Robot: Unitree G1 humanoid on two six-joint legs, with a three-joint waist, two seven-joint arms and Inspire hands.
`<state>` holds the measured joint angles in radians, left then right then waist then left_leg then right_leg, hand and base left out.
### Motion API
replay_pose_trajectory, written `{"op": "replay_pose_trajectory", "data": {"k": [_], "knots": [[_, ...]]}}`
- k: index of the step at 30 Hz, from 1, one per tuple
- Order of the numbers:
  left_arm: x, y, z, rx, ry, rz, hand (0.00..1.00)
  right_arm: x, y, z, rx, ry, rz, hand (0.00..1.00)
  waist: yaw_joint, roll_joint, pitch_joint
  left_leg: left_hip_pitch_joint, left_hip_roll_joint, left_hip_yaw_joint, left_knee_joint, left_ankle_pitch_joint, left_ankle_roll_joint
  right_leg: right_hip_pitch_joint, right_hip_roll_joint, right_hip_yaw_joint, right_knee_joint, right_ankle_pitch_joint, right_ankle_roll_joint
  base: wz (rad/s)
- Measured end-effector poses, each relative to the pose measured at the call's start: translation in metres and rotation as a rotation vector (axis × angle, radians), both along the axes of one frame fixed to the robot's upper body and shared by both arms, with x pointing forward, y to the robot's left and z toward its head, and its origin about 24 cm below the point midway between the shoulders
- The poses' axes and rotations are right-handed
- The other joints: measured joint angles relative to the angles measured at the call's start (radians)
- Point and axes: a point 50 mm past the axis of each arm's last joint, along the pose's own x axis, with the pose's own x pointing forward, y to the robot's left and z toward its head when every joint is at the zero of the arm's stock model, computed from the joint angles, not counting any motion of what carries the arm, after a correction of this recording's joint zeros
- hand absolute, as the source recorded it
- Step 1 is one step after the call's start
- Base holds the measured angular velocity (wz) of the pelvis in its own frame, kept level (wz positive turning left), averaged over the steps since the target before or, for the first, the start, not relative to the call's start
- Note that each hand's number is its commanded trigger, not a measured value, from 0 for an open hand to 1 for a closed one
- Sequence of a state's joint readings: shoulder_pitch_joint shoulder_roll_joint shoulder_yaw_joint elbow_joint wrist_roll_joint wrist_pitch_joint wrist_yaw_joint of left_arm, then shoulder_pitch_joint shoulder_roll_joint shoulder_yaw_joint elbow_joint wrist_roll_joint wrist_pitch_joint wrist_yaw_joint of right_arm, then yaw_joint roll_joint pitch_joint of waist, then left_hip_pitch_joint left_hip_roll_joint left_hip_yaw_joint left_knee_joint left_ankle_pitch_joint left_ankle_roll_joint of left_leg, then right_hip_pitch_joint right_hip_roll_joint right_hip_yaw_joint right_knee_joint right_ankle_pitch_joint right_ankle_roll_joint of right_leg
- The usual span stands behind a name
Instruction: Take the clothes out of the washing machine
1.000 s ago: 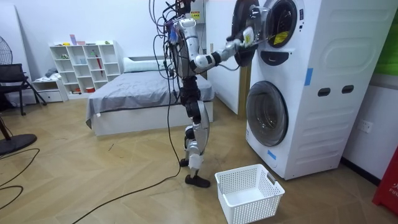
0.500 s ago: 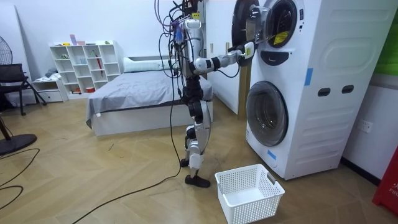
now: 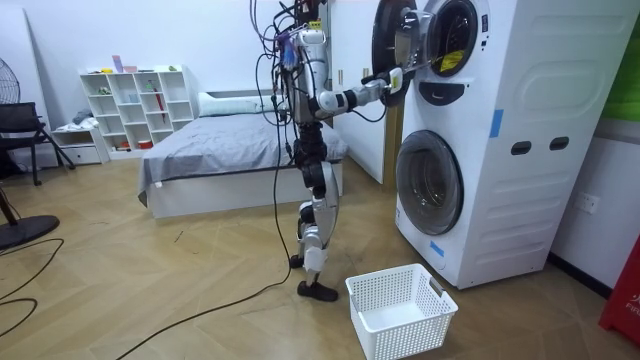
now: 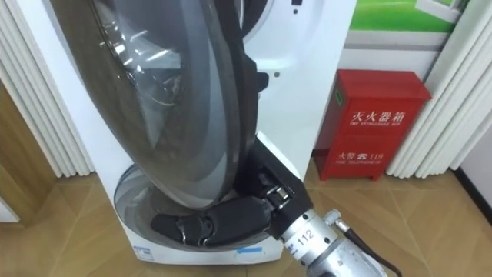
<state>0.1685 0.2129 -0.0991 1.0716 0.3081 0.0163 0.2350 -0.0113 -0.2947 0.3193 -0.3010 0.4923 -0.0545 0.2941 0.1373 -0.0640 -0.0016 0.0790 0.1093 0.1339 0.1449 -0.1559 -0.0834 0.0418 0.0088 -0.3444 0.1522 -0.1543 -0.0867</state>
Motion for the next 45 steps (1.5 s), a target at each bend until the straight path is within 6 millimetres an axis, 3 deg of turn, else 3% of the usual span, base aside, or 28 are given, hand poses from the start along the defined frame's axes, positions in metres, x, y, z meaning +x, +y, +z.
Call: {"op": "replay_pose_trajectory", "data": {"k": [8, 12, 19, 25, 27, 33, 36, 45], "knots": [[0.005, 0.003, 0.001, 0.001, -0.008, -0.008, 0.00, 0.002, 0.010, 0.003, -0.007, -0.001, 0.024, 0.00, 0.028, -0.005, -0.0014, -0.005, 0.009, 0.000, 0.000, 0.000, 0.000, -0.024, 0.008, 0.019, 0.010, 0.006, -0.014, -0.13], [0.013, 0.010, 0.005, 0.023, -0.023, -0.026, 0.00, 0.003, 0.013, 0.004, -0.014, 0.000, 0.036, 0.00, 0.043, -0.026, -0.0018, -0.013, 0.016, -0.009, 0.002, 0.003, -0.005, -0.035, 0.015, 0.025, 0.019, 0.004, -0.025, -0.08], [0.021, 0.010, 0.007, 0.024, -0.044, -0.033, 0.00, 0.001, 0.027, 0.005, -0.014, -0.012, 0.093, 0.00, 0.061, -0.039, -0.0006, -0.037, 0.023, -0.028, 0.009, 0.017, -0.019, -0.059, 0.020, 0.019, 0.020, 0.008, -0.041, 0.01], [0.024, 0.012, 0.008, 0.029, -0.057, -0.037, 0.00, -0.003, 0.053, 0.012, -0.037, -0.052, 0.248, 0.00, 0.073, -0.050, -0.0008, -0.048, 0.030, -0.085, 0.009, 0.024, -0.030, -0.057, 0.028, -0.015, 0.019, 0.004, -0.054, 0.17], [0.028, 0.011, 0.010, 0.029, -0.072, -0.039, 0.00, -0.004, 0.068, 0.020, -0.040, -0.088, 0.332, 0.00, 0.107, -0.063, -0.0007, -0.051, 0.030, -0.088, 0.009, 0.025, -0.031, -0.053, 0.027, -0.027, 0.018, 0.000, -0.055, 0.21], [0.030, 0.014, 0.011, 0.039, -0.079, -0.039, 0.00, -0.014, 0.103, 0.043, -0.004, -0.186, 0.554, 0.00, 0.147, -0.101, 0.0043, -0.048, 0.016, -0.116, 0.008, 0.023, -0.032, -0.012, 0.017, -0.072, -0.002, -0.011, -0.035, 0.33], [0.033, 0.014, 0.012, 0.038, -0.086, -0.040, 0.00, -0.016, 0.105, 0.043, 0.009, -0.183, 0.590, 0.00, 0.170, -0.105, 0.0066, -0.049, 0.006, -0.122, 0.008, 0.017, -0.023, -0.005, 0.006, -0.084, -0.001, -0.016, -0.022, 0.19], [0.032, 0.017, 0.012, 0.045, -0.077, -0.040, 0.00, -0.019, 0.107, 0.040, 0.001, -0.175, 0.608, 0.00, 0.174, -0.113, 0.0115, -0.058, -0.008, -0.124, 0.007, 0.011, -0.012, -0.004, -0.007, -0.097, -0.001, -0.017, -0.005, 0.04]]}}
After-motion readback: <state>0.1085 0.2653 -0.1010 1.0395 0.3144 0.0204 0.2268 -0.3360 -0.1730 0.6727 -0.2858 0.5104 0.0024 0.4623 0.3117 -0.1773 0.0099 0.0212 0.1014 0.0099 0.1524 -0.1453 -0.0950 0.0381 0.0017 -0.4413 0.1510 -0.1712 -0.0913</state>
